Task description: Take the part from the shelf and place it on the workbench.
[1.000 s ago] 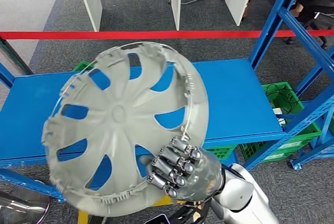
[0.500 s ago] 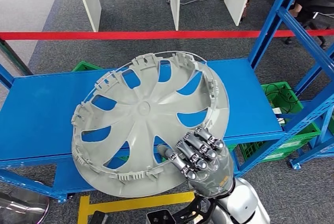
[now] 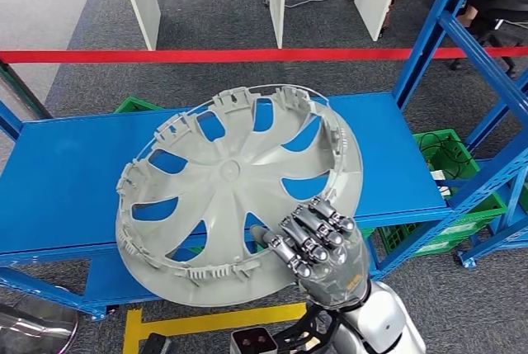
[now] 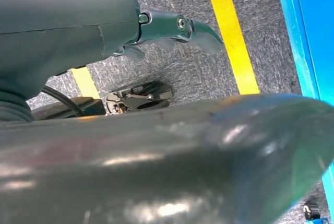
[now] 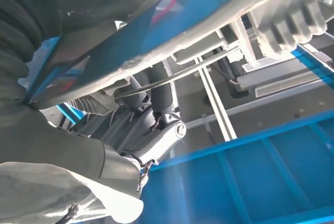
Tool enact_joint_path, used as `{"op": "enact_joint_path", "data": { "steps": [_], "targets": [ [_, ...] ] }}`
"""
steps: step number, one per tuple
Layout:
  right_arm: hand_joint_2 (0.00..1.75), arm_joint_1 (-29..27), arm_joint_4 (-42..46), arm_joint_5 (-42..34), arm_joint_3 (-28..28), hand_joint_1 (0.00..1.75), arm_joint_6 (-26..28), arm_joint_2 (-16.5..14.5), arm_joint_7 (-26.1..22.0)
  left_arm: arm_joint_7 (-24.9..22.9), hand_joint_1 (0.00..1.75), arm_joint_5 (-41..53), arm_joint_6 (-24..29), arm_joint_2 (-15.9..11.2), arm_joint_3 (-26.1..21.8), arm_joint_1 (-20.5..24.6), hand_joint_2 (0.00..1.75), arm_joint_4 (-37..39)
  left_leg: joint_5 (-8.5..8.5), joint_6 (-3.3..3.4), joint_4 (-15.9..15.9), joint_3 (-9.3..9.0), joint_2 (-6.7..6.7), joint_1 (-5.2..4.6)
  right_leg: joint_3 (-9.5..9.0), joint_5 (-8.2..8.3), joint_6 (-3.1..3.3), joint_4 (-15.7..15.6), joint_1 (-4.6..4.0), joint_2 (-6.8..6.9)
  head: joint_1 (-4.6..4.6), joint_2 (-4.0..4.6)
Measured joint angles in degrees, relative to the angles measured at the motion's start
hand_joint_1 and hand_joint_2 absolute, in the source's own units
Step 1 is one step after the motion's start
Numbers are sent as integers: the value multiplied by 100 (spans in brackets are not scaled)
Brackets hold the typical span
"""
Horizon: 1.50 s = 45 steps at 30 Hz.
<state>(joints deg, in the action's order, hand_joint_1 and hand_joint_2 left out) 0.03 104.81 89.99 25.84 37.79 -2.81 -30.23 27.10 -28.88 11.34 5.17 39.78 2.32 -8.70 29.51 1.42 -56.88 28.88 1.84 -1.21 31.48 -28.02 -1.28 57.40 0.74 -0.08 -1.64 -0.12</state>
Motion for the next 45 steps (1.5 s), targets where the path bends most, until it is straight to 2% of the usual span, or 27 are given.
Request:
{"op": "enact_joint_path", "data": {
  "steps": [6,11,13,15,16,18,19,20,21,22,23,24,25,27,29,31,33,34,35,36,37,39,40,41,42,44,45],
  "targets": [
    [175,3,-93,0,-1,175,0,1,46,11,0,4,-28,-17,0,0,0,0,0,0,0,0,0,0,0,0,0,0,0,0,-1,0],
    [175,3,-146,2,-6,175,0,1,84,17,0,10,-8,-46,0,5,0,0,9,29,-47,19,1,-22,1,26,-46,-24,24,0,2,0],
    [175,3,-155,2,-10,175,0,1,91,17,0,11,0,-58,0,8,0,0,-28,67,-21,22,-2,-21,-3,51,-83,-34,27,-1,2,0],
    [175,5,-158,2,-16,175,0,3,93,16,0,12,8,-66,0,19,0,0,-107,132,57,4,-22,5,65,-51,-118,57,19,1,-7,0],
    [175,5,-158,1,-19,175,0,4,89,14,0,14,11,-68,0,26,0,0,-142,161,94,2,-33,21,163,-195,-125,256,12,2,-15,1],
    [175,1,-158,0,-22,175,0,8,71,1,0,17,21,-72,0,33,0,0,-172,192,94,29,-47,22,484,-573,-134,978,10,3,-26,1],
    [175,-5,-158,0,-25,175,0,9,58,-9,0,19,25,-73,0,33,0,0,-175,195,76,52,-52,18,651,-705,-139,1364,10,4,-26,1],
    [175,-12,-158,0,-31,175,0,10,49,-20,0,21,29,-74,0,32,0,0,-175,196,53,72,-57,15,753,-735,-143,1602,9,4,-25,1],
    [175,-16,-158,0,-41,175,0,11,39,-31,0,23,32,-74,0,32,0,0,-173,193,27,89,-58,14,756,-650,-142,1622,9,5,-26,0],
    [175,-18,-158,0,-51,175,0,13,33,-42,0,24,33,-74,0,34,0,0,-167,187,1,102,-56,13,651,-468,-132,1414,9,4,-26,0],
    [175,-17,-158,0,-61,175,0,14,29,-54,0,24,34,-74,0,35,0,0,-158,175,-23,111,-52,13,465,-253,-113,1034,7,2,-27,1],
    [175,-15,-157,0,-69,175,0,14,24,-63,0,24,36,-73,0,39,0,0,-149,157,-48,126,-47,5,247,-107,-88,658,0,-5,-26,1],
    [175,-14,-153,0,-73,175,0,14,9,-89,0,20,34,-72,0,44,0,0,-147,131,-69,147,-43,0,86,-22,-64,358,-7,-10,-25,1],
    [175,-18,-138,0,-99,175,0,14,-53,-204,0,-40,10,-72,-7,54,0,0,-168,68,-97,194,-38,-5,-40,-20,-31,134,-25,-19,-21,1],
    [175,-29,-106,0,-156,175,0,11,-138,-368,0,-162,-42,-89,-44,49,0,2,-173,4,-121,238,-39,-16,-5,12,13,57,-1,-5,-20,0],
    [175,-42,-67,-1,-219,175,0,-2,-197,-472,0,-268,-90,-115,-110,37,0,4,64,-73,-352,347,-59,-12,49,74,91,-5,43,24,11,0],
    [175,-59,-43,0,-266,175,0,-15,-228,-513,0,-328,-120,-136,-160,32,0,4,535,-166,-1010,578,-80,54,139,145,132,-12,59,56,46,1],
    [175,-72,-37,1,-285,175,0,-17,-241,-527,0,-352,-132,-145,-177,32,0,4,722,-208,-1372,686,-83,94,186,176,127,-6,61,72,52,1],
    [175,-89,-34,1,-303,175,0,-17,-255,-546,0,-384,-146,-156,-201,32,0,4,818,-247,-1629,740,-88,133,235,208,116,3,68,88,52,1],
    [175,-106,-31,1,-321,175,0,-20,-275,-571,0,-431,-169,-164,-231,31,0,4,786,-283,-1685,705,-93,166,287,238,98,17,80,101,52,1],
    [175,-125,-24,1,-338,175,0,-25,-301,-601,0,-502,-200,-173,-270,30,0,4,651,-318,-1536,578,-99,198,338,265,74,38,98,110,52,1],
    [175,-166,18,1,-384,175,0,-51,-368,-666,0,-720,-291,-182,-389,31,0,4,327,-404,-789,119,-111,259,443,318,7,97,133,117,58,1],
    [175,-190,54,1,-414,175,0,-73,-406,-691,0,-841,-338,-184,-464,32,0,4,248,-411,-430,-80,-107,267,488,348,-37,123,138,117,66,1],
    [175,-217,95,1,-449,175,0,-100,-446,-714,0,-956,-378,-184,-551,29,0,4,219,-397,-183,-197,-105,267,520,388,-84,138,134,118,70,1],
    [175,-245,136,1,-484,175,0,-125,-483,-728,0,-1042,-407,-182,-635,24,0,4,238,-358,-90,-221,-101,250,539,435,-131,133,128,118,75,0],
    [175,-304,201,0,-549,175,0,-160,-540,-743,0,-1148,-431,-190,-779,5,0,5,178,-226,-98,-132,-105,232,556,513,-218,102,137,117,70,0],
    [175,-331,224,-1,-577,175,0,-168,-557,-749,0,-1172,-435,-195,-833,-1,0,5,135,-158,-105,-81,-112,227,588,459,-246,120,149,112,65,0]
  ]
}}
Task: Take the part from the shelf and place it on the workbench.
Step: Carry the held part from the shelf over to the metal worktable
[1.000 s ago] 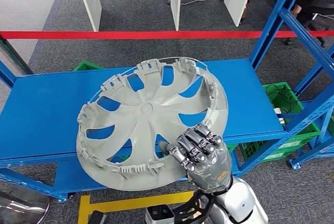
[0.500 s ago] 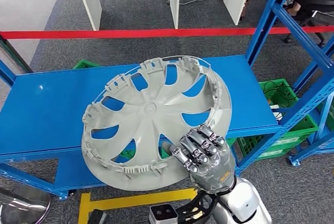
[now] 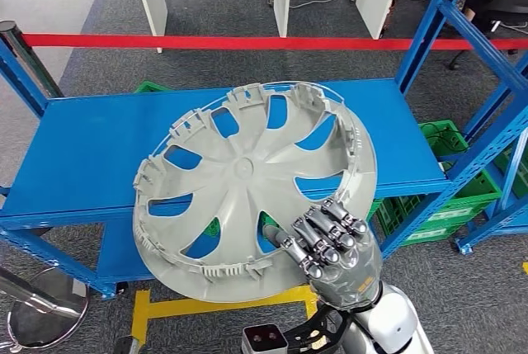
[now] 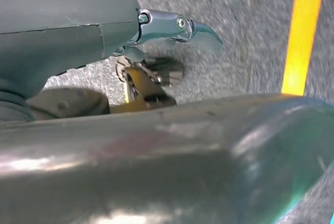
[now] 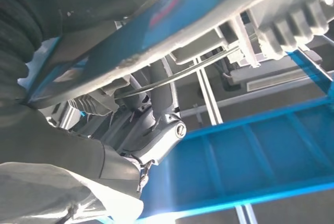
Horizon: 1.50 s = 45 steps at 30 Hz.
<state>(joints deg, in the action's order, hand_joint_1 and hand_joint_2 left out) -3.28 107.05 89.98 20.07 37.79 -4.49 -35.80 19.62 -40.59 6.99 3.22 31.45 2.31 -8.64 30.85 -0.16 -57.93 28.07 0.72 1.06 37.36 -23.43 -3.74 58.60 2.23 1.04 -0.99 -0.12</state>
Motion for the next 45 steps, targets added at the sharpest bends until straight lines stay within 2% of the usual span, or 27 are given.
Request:
{"op": "enact_joint_path", "data": {
  "steps": [2,4,5,7,9,11,13,15,16,19,20,21,22,24,25,27,28,30,32,34,35,36,38,40,42,43,45],
  "targets": [
    [175,-39,35,-1,-52,175,0,-9,-20,-8,0,-18,-5,-12,-85,-2,0,1,-116,138,8,132,-18,-14,146,-430,-14,345,2,-23,-20,1],
    [175,-65,50,-1,-89,175,0,-10,-24,-13,0,-20,-14,-12,-142,-2,0,1,-237,215,1,288,-25,-63,333,-991,10,1083,-38,-52,-40,1],
    [175,-77,54,0,-103,175,0,-11,-26,-18,0,-22,-17,-11,-161,-3,0,1,-297,236,-4,369,-26,-93,377,-1120,33,1419,-66,-64,-45,1],
    [175,-96,61,0,-132,175,0,-14,-31,-29,0,-32,-20,-13,-185,-3,0,1,-410,269,-12,521,-28,-164,230,-995,122,1599,-131,-77,-44,0],
    [175,-104,75,1,-158,175,0,-27,-43,-38,0,-55,-21,-9,-210,-2,0,1,-511,293,-14,628,-23,-222,-290,-724,297,1015,-230,-98,-41,-1],
    [175,-110,113,1,-179,175,0,-56,-68,-45,0,-79,-27,5,-246,-1,0,0,-603,282,-19,693,-17,-259,-893,-736,465,168,-316,-106,-36,0],
    [175,-127,157,-1,-197,175,0,-88,-91,-62,0,-93,-35,13,-278,-2,0,-1,-709,234,-9,745,-20,-252,-1139,-811,510,-253,-358,-102,-36,1],
    [175,-157,189,-1,-220,175,0,-117,-102,-84,0,-107,-36,-8,-301,-10,0,3,-737,174,-11,796,-20,-246,-1081,-707,488,-359,-334,-83,-43,0],
    [175,-174,201,0,-233,175,0,-136,-102,-93,0,-115,-34,-17,-308,-14,0,5,-620,136,-84,838,-18,-244,-1039,-638,493,-395,-307,-68,-42,1],
    [175,-221,221,1,-280,175,0,-184,-100,-130,0,-129,-32,-40,-318,-13,0,8,149,-13,-889,1039,-24,-162,-839,-450,499,-399,-251,-32,-20,0],
    [175,-240,223,2,-296,175,0,-191,-100,-141,0,-130,-32,-49,-319,-8,0,8,311,-62,-1236,1084,-26,-120,-748,-394,484,-374,-240,-21,-16,0],
    [175,-259,223,2,-311,175,0,-195,-101,-151,0,-131,-33,-58,-319,-4,0,8,334,-109,-1485,1082,-27,-81,-653,-342,465,-342,-226,-11,-18,1],
    [175,-278,223,2,-324,175,0,-197,-101,-156,0,-131,-33,-66,-319,0,0,8,225,-153,-1568,1011,-27,-45,-551,-296,439,-301,-206,-2,-18,1],
    [175,-304,223,2,-346,175,0,-198,-96,-162,0,-127,-29,-82,-319,12,0,8,-98,-233,-1173,621,-29,24,-340,-222,369,-181,-159,5,-17,1],
    [175,-313,225,2,-357,175,0,-198,-88,-167,0,-124,-25,-87,-319,24,0,8,-121,-260,-781,347,-28,35,-240,-192,328,-106,-144,4,-12,1],
    [175,-330,230,2,-381,175,0,-198,-68,-179,0,-114,-15,-99,-319,52,0,8,26,-200,-143,-31,-17,28,-104,-119,239,-4,-137,7,-8,1],
    [175,-341,232,2,-391,175,0,-198,-63,-188,0,-110,-13,-104,-319,60,0,8,95,-136,-16,-76,-11,3,-70,-69,195,6,-138,8,-8,1],
    [175,-369,234,1,-413,175,0,-198,-63,-214,0,-107,-9,-117,-320,55,0,8,36,5,-2,12,-20,-8,-34,-11,118,-4,-122,0,-10,1],
    [175,-394,234,1,-445,175,0,-198,-82,-244,0,-107,-5,-135,-321,49,0,8,-89,125,2,135,-45,-10,60,-334,70,201,-106,-26,-22,1],
    [175,-407,233,1,-481,175,0,-198,-118,-260,0,-107,-3,-153,-321,56,0,8,-231,198,-3,301,-56,-30,221,-947,52,816,-106,-57,-46,1],
    [175,-411,232,1,-500,175,0,-198,-137,-264,0,-107,-3,-159,-321,59,0,8,-307,216,-8,399,-57,-49,284,-1161,53,1187,-111,-70,-53,0],
    [175,-418,230,1,-520,175,0,-198,-154,-269,0,-107,-2,-163,-321,60,0,8,-384,225,-13,502,-58,-71,291,-1231,62,1466,-117,-77,-58,0],
    [175,-429,226,2,-562,175,0,-208,-175,-278,0,-108,-3,-173,-321,61,0,8,-533,233,-19,699,-60,-119,52,-1017,125,1510,-146,-82,-58,0],
    [175,-432,221,2,-595,175,0,-233,-183,-280,0,-109,-4,-176,-321,65,0,7,-664,228,-22,835,-56,-158,-549,-790,256,819,-211,-93,-54,-1],
    [175,-430,219,1,-609,175,0,-264,-187,-280,0,-111,-8,-178,-322,68,0,6,-791,202,-22,910,-50,-180,-1165,-878,354,-46,-273,-99,-51,-1],
    [175,-431,219,0,-613,175,0,-276,-188,-281,0,-112,-10,-178,-323,68,0,5,-856,177,-12,934,-50,-176,-1309,-944,372,-302,-297,-100,-51,-1],
    [175,-434,216,2,-627,175,0,-293,-189,-281,0,-115,-14,-194,-324,60,0,7,-966,114,26,976,-46,-163,-1280,-890,376,-453,-301,-89,-54,-1]
  ]
}}
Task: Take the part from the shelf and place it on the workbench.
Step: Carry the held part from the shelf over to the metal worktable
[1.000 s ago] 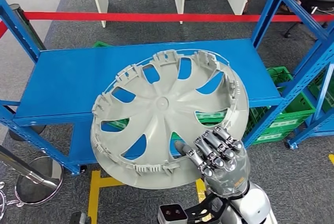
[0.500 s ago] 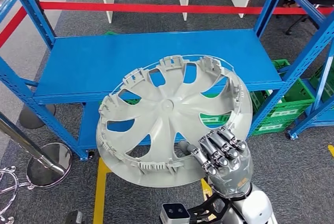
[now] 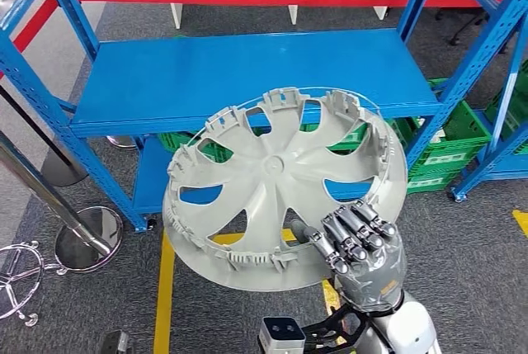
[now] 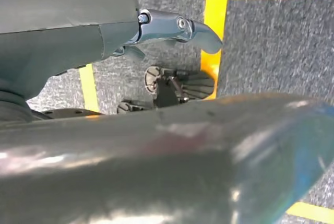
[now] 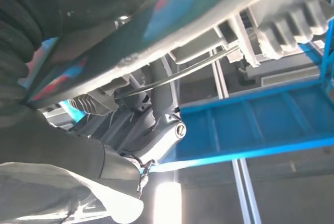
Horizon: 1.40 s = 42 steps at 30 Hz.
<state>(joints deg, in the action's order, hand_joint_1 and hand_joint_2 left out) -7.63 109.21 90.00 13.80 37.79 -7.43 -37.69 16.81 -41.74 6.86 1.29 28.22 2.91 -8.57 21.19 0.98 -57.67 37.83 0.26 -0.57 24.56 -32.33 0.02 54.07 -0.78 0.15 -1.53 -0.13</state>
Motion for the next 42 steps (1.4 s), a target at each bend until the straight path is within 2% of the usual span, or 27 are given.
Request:
{"op": "enact_joint_path", "data": {
  "steps": [1,2,3,5,6,8,10,12,14,16,18,20,21,22,23,24,26,28,29,31,32,33,35,36,37,40,42],
  "targets": [
    [175,-1,-4,0,-10,175,0,-10,-3,-1,0,-1,1,-10,0,-5,0,2,59,-40,-14,30,3,6,63,77,20,-18,13,9,-1,0],
    [175,-1,-9,1,-21,175,0,-26,-10,-2,0,-2,1,-21,0,-12,0,3,248,-81,-118,71,7,13,122,163,51,-38,30,22,14,0],
    [175,0,-14,1,-34,175,0,-47,-22,-4,0,-3,-2,-33,0,-15,0,5,548,-119,-341,125,9,31,188,246,77,-42,46,34,27,0],
    [175,-2,-28,1,-64,175,0,-85,-54,-7,0,-2,-13,-41,0,-16,0,5,1152,-194,-1058,222,4,71,353,392,105,-9,48,48,58,0],
    [175,-3,-37,1,-81,175,0,-99,-70,-7,0,-1,-18,-46,0,-12,0,5,1262,-223,-1398,238,3,89,457,456,98,24,50,56,60,1],
    [175,-8,-56,3,-114,175,0,-124,-102,-7,0,5,-25,-52,0,-5,0,5,1076,-267,-1633,86,1,121,695,561,70,119,64,70,62,1],
    [175,-18,-65,4,-148,175,0,-154,-131,-7,0,14,-27,-57,0,4,0,4,829,-289,-1112,-407,0,150,928,633,19,255,80,76,64,0],
    [175,-26,-65,3,-183,175,0,-185,-150,-7,0,20,-29,-58,0,20,0,3,933,-252,-329,-942,7,146,1097,693,-44,388,78,82,63,0],
    [175,-36,-67,2,-214,175,0,-204,-165,-7,0,23,-30,-56,0,26,0,3,1054,-163,14,-1092,15,119,1180,783,-112,435,75,87,60,0],
    [175,-51,-72,1,-239,175,0,-209,-181,-7,0,25,-30,-37,0,15,0,3,967,-55,22,-978,-5,126,1261,780,-183,457,92,72,62,1],
    [175,-63,-76,1,-262,175,0,-210,-190,-4,0,29,-26,-26,0,12,0,3,839,44,28,-837,-31,141,1408,397,-246,761,108,38,43,1],
    [175,-70,-78,1,-284,175,0,-210,-196,-1,0,34,-23,-29,0,20,0,3,712,85,19,-683,-38,132,1574,-151,-287,1457,119,17,21,0],
    [175,-73,-82,1,-292,175,0,-210,-199,0,0,34,-23,-26,0,22,0,3,649,86,15,-601,-40,127,1614,-295,-297,1799,123,13,21,0],
    [175,-75,-86,1,-299,175,0,-210,-201,0,0,34,-23,-23,0,23,0,3,589,84,9,-521,-43,124,1589,-305,-302,2000,125,10,21,1],
    [175,-77,-90,1,-304,175,0,-210,-203,0,0,36,-23,-20,0,24,0,3,532,77,4,-444,-45,123,1472,-201,-299,2007,127,9,21,1],
    [175,-78,-93,1,-311,175,0,-210,-204,0,0,37,-23,-19,0,27,0,3,480,67,-1,-380,-45,123,1255,-34,-290,1798,129,8,21,1],
    [175,-73,-92,1,-323,175,0,-214,-205,0,0,42,-24,-17,0,34,0,3,384,28,-18,-275,-39,114,629,177,-258,961,126,-6,19,1],
    [175,-73,-89,0,-333,175,0,-227,-207,0,0,50,-24,-17,0,39,0,3,272,-29,-29,-202,-34,100,185,137,-231,264,112,-29,20,0],
    [175,-75,-87,-1,-340,175,0,-233,-207,0,0,55,-25,-17,0,41,0,3,210,-61,-19,-171,-35,98,120,112,-219,123,100,-38,21,0],
    [175,-86,-85,0,-363,175,0,-240,-208,-2,0,70,-26,-20,0,42,0,2,169,-129,0,-118,-35,109,195,190,-161,80,105,-26,22,1],
    [175,-93,-80,1,-377,175,0,-245,-208,-9,0,80,-26,-22,0,43,0,2,282,-161,-72,-82,-33,113,241,248,-112,73,114,-13,30,1],
    [175,-100,-72,1,-391,175,0,-252,-208,-20,0,92,-26,-23,1,44,0,1,497,-189,-266,-24,-32,113,295,306,-61,68,123,5,39,1],
    [175,-113,-50,1,-416,175,0,-267,-207,-48,0,110,-25,-20,2,49,0,1,1062,-222,-979,133,-33,117,424,388,7,109,114,26,55,1],
    [175,-119,-43,1,-428,175,0,-272,-207,-58,0,115,-23,-18,2,51,0,1,1251,-229,-1363,193,-33,117,505,424,20,146,105,32,57,2],
    [175,-126,-38,2,-440,175,0,-275,-207,-65,0,118,-20,-17,2,54,0,1,1311,-229,-1624,198,-33,116,591,458,26,191,94,36,56,2],
    [175,-146,-24,3,-468,175,0,-284,-207,-70,0,120,-14,-19,2,68,0,1,1012,-198,-1563,-82,-33,111,813,524,27,320,74,37,56,2],
    [175,-149,-21,3,-472,175,0,-285,-207,-70,0,120,-13,-20,2,71,0,1,932,-190,-1455,-167,-33,109,847,532,26,342,72,35,55,2]
  ]
}}
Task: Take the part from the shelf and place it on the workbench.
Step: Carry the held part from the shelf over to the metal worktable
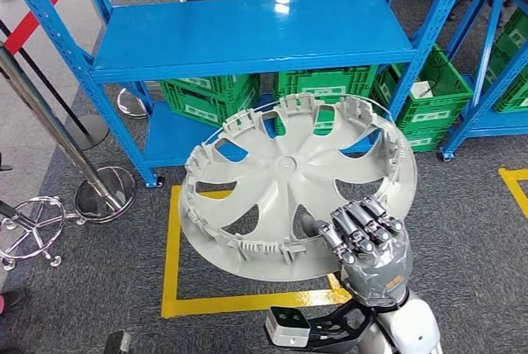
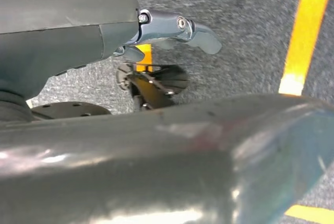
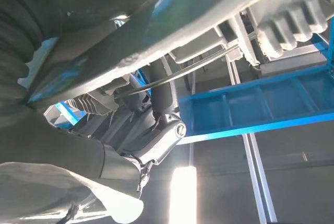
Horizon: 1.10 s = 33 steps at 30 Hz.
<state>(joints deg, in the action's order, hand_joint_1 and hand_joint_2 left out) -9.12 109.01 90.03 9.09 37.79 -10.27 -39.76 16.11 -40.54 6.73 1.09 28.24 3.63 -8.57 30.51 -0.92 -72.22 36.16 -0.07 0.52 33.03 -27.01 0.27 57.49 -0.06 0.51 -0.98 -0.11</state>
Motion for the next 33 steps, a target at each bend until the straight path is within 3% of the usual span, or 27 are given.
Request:
{"op": "enact_joint_path", "data": {
  "steps": [2,3,5,6,7,8,10,11,12,13,14,15,17,18,20,21,22,25,26,27,28,29,30,31,33],
  "targets": [
    [175,-1,4,0,-4,175,0,-1,0,0,0,1,1,-1,0,3,0,0,-53,15,182,-121,0,-4,28,8,-3,22,-2,-2,1,-1],
    [175,-7,22,-1,-14,175,0,-2,2,-1,0,9,3,-5,0,16,0,-1,-38,48,525,-325,3,-21,87,40,-26,59,-4,1,-1,-1],
    [175,-41,93,-2,-40,175,0,-11,9,-9,0,38,14,-8,2,50,0,-3,-80,160,1236,-656,1,-51,240,135,-134,120,0,-3,1,-1],
    [175,-64,135,-2,-52,175,0,-16,13,-13,0,56,21,-7,3,69,0,-4,-85,221,1449,-699,-5,-54,327,79,-199,181,4,-10,-10,-1],
    [175,-84,167,-2,-58,175,0,-20,15,-16,0,68,27,-5,3,82,0,-5,-162,265,1480,-631,-13,-44,400,-82,-250,309,14,-21,-25,-2],
    [175,-97,186,-2,-60,175,0,-20,14,-17,0,79,30,-3,4,93,0,-7,-221,291,1492,-572,-22,-31,479,-350,-281,552,25,-31,-40,-2],
    [175,-109,203,-2,-63,175,0,-20,12,-17,0,93,31,-5,4,105,0,-9,-336,307,1482,-422,-26,-31,617,-815,-329,1236,46,-33,-65,-2],
    [175,-113,205,-2,-65,175,0,-20,12,-18,0,97,31,-2,4,108,0,-10,-396,304,1471,-341,-33,-32,626,-878,-345,1510,54,-33,-69,-2],
    [175,-117,207,-2,-68,175,0,-20,13,-18,0,98,31,0,4,111,0,-11,-454,298,1456,-256,-39,-31,569,-809,-355,1639,60,-33,-74,-2],
    [175,-121,213,-2,-72,175,0,-20,13,-18,0,101,33,1,4,115,0,-12,-511,288,1436,-168,-45,-30,425,-637,-356,1580,64,-33,-78,-2],
    [175,-124,225,-2,-76,175,0,-20,14,-18,0,104,37,3,4,121,0,-13,-564,274,1414,-85,-47,-28,192,-449,-350,1328,66,-33,-80,-2],
    [175,-127,246,-2,-79,175,0,-20,19,-19,0,108,42,3,4,128,0,-15,-614,253,1396,-15,-46,-30,-98,-368,-335,937,65,-36,-80,-2],
    [175,-144,302,-2,-83,175,0,-20,40,-27,0,113,56,7,4,139,0,-18,-728,199,1385,69,-39,-40,-650,-445,-283,118,47,-44,-76,-2],
    [175,-158,330,-3,-85,175,0,-20,56,-32,0,115,62,8,4,142,0,-19,-794,167,1402,86,-36,-38,-770,-517,-255,-118,32,-50,-78,-2],
    [175,-191,370,-3,-95,175,0,-20,79,-38,0,127,74,7,4,142,0,-20,-912,99,1451,110,-31,-25,-733,-463,-179,-219,20,-49,-78,-2],
    [175,-205,387,-3,-101,175,0,-20,80,-41,0,139,77,5,5,138,0,-20,-853,66,1432,137,-27,-16,-669,-398,-129,-228,25,-42,-76,-2],
    [175,-225,406,-2,-108,175,0,-20,74,-44,0,154,80,5,7,132,0,-21,-661,38,1325,175,-22,-11,-604,-326,-74,-235,32,-31,-60,-2],
    [175,-323,484,0,-145,175,0,-20,41,-61,0,222,83,19,19,131,0,-31,286,-13,394,308,-18,4,-386,-100,23,-221,20,-2,-21,-2],
    [175,-374,515,0,-161,175,0,-20,45,-74,0,252,91,30,21,137,0,-34,414,-23,49,316,-18,6,-296,-30,31,-196,10,3,-20,-2],
    [175,-437,551,0,-177,175,0,-20,55,-89,0,288,109,40,26,141,0,-34,381,-26,-175,274,-18,6,-182,32,30,-157,4,8,-20,-2],
    [175,-513,596,0,-192,175,0,-20,66,-103,0,334,131,50,34,143,0,-35,229,-23,-226,163,-18,6,-55,84,23,-106,1,11,-20,-2],
    [175,-593,646,0,-209,175,0,-20,72,-109,0,385,162,59,49,145,0,-36,47,-13,-78,-33,-17,5,69,128,11,-45,0,11,-20,-2],
    [175,-671,699,0,-227,175,0,-23,69,-107,0,436,194,64,68,150,0,-40,-55,4,232,-304,-14,5,181,166,-6,18,1,10,-19,-2],
    [175,-745,753,0,-246,175,0,-31,64,-102,0,479,226,67,91,162,0,-45,-40,24,659,-612,-10,-2,273,196,-26,80,-5,9,-20,-2],
    [175,-869,851,-1,-283,175,1,-56,51,-90,0,542,284,69,138,203,0,-56,161,71,1333,-1021,-3,-27,379,275,-85,142,-9,14,-23,-2]
  ]
}}
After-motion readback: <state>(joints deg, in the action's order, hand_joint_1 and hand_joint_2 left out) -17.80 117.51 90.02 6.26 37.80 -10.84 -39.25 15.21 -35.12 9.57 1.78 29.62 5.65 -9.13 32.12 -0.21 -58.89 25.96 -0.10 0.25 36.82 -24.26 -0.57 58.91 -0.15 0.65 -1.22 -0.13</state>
